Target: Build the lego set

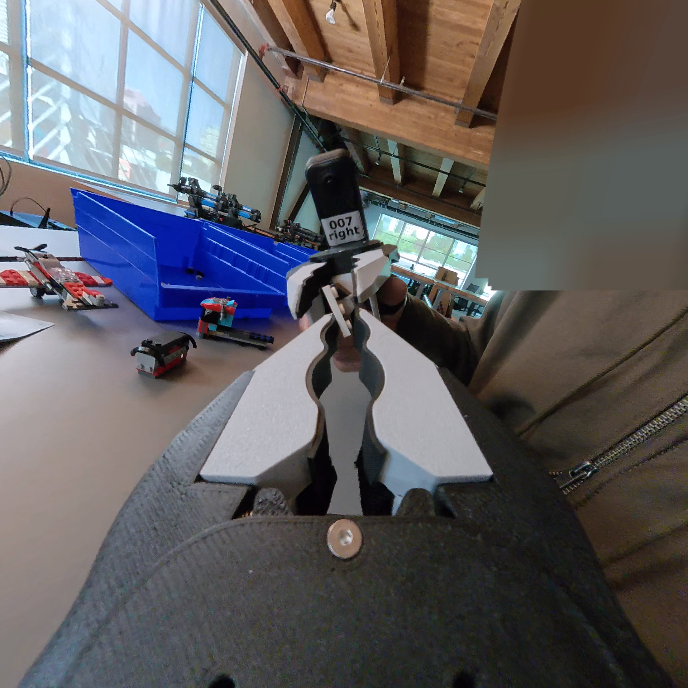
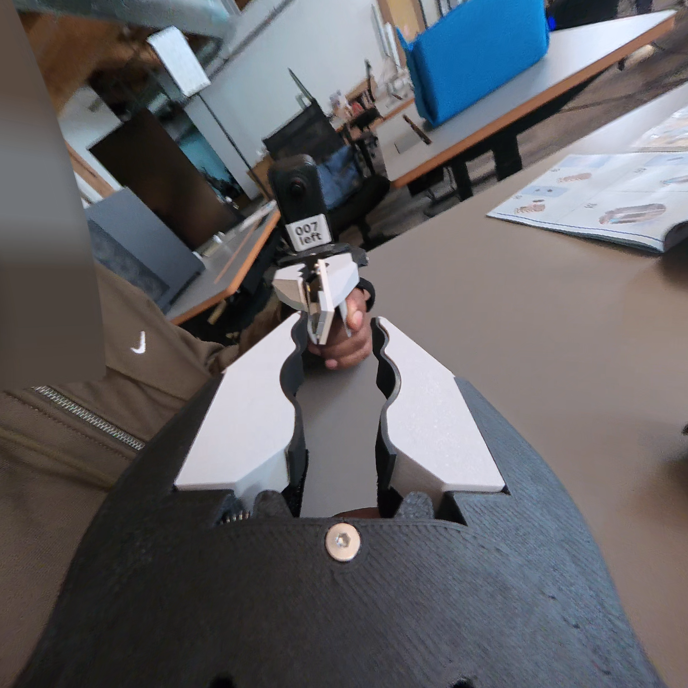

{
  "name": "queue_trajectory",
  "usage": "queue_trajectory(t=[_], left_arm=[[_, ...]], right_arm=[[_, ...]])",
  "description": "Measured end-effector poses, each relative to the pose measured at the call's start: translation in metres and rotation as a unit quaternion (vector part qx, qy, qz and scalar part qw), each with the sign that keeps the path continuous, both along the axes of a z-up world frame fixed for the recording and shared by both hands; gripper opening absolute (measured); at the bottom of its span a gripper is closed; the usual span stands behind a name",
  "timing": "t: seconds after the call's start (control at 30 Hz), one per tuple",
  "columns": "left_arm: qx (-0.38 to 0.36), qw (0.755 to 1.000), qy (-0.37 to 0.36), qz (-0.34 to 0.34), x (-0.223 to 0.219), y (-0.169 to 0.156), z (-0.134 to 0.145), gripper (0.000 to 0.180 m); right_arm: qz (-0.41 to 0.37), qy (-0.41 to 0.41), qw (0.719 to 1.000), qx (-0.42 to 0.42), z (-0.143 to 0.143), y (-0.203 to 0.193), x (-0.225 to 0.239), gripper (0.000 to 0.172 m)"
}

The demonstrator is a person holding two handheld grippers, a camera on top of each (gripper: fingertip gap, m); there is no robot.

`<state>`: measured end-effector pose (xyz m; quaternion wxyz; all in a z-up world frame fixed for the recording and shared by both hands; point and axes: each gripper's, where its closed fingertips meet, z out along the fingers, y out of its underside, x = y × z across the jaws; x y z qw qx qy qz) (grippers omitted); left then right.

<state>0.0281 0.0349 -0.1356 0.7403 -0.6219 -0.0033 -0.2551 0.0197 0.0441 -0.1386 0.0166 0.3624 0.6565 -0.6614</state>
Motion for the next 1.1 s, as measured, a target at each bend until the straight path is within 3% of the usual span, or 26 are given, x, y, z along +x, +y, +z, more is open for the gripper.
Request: queue_trajectory(t=[0.2, 0.33, 0.5, 0.67, 0.83, 1.0, 1.1], left_arm=[[0.002, 1.0, 0.002, 0.012, -0.001, 0.008, 0.001, 0.007], [-0.013, 1.0, -0.007, 0.012, -0.002, 0.018, -0.003, 0.009], [-0.061, 0.998, -0.013, -0.013, 0.002, 0.039, -0.012, 0.031], [-0.074, 0.994, -0.07, -0.033, -0.019, 0.062, 0.0, 0.048], [-0.093, 0.989, -0.081, -0.077, -0.053, 0.095, 0.016, 0.05], [-0.093, 0.985, -0.046, -0.137, -0.04, 0.132, 0.006, 0.044], [-0.084, 0.983, -0.049, -0.153, -0.031, 0.137, 0.0, 0.038]], right_arm=[[0.011, 0.029, 0.999, -0.041, 0.008, -0.001, 0.001, 0.014], [0.007, 0.033, 0.998, -0.058, 0.007, 0.009, -0.001, 0.01], [-0.014, 0.031, 0.995, -0.096, 0.006, 0.035, -0.002, 0.01], [-0.053, 0.042, 0.989, -0.13, 0.009, 0.071, -0.006, 0.01], [-0.114, 0.088, 0.986, -0.087, 0.006, 0.112, -0.009, 0.01], [-0.156, 0.115, 0.981, -0.025, -0.007, 0.136, -0.011, 0.01], [-0.156, 0.107, 0.982, -0.015, -0.016, 0.14, -0.011, 0.01]])
